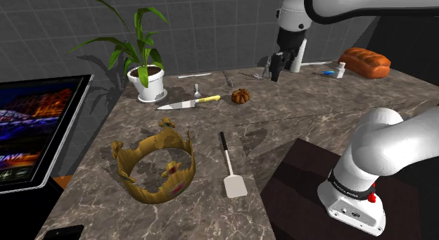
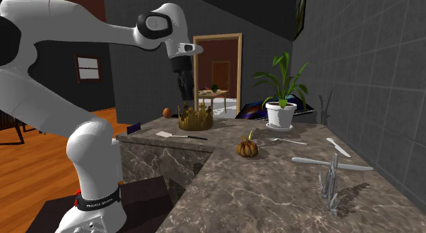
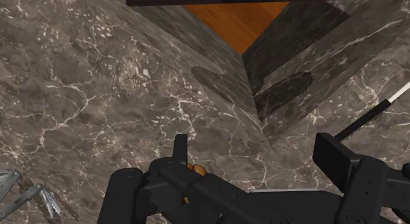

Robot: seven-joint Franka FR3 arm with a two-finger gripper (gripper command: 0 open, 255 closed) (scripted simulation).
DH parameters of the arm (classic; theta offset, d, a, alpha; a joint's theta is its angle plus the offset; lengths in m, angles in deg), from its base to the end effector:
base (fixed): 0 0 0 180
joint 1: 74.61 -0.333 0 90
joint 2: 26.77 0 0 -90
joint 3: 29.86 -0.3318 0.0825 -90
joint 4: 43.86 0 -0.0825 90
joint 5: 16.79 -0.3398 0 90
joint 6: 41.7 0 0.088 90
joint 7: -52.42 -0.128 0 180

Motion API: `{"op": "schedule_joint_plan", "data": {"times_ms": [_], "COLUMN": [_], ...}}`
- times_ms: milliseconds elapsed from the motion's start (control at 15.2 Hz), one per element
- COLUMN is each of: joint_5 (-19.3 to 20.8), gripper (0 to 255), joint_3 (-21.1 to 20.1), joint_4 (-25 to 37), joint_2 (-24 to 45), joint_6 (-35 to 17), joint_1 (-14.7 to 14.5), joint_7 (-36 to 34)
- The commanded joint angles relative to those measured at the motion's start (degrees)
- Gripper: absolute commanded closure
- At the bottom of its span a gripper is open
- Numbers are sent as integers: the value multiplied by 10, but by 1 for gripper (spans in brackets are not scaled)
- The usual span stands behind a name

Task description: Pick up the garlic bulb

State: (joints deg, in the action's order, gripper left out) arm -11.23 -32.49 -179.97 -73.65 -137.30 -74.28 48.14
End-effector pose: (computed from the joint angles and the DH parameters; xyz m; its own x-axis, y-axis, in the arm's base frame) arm 0.2546 0.0036 0.5903 0.9923 -0.0355 0.1190 -0.0500 -0.9913 0.1216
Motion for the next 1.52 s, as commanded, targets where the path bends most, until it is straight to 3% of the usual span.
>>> {"op": "schedule_joint_plan", "data": {"times_ms": [0,396,726,1122,1452], "joint_5": [0,30,30,-6,-53], "gripper": [0,0,0,0,0], "joint_3": [0,79,134,183,199], "joint_4": [0,6,40,109,177], "joint_2": [0,97,198,333,437], "joint_6": [0,-102,-174,-237,-263], "joint_1": [0,-34,-68,-109,-130], "joint_7": [0,172,317,497,636]}}
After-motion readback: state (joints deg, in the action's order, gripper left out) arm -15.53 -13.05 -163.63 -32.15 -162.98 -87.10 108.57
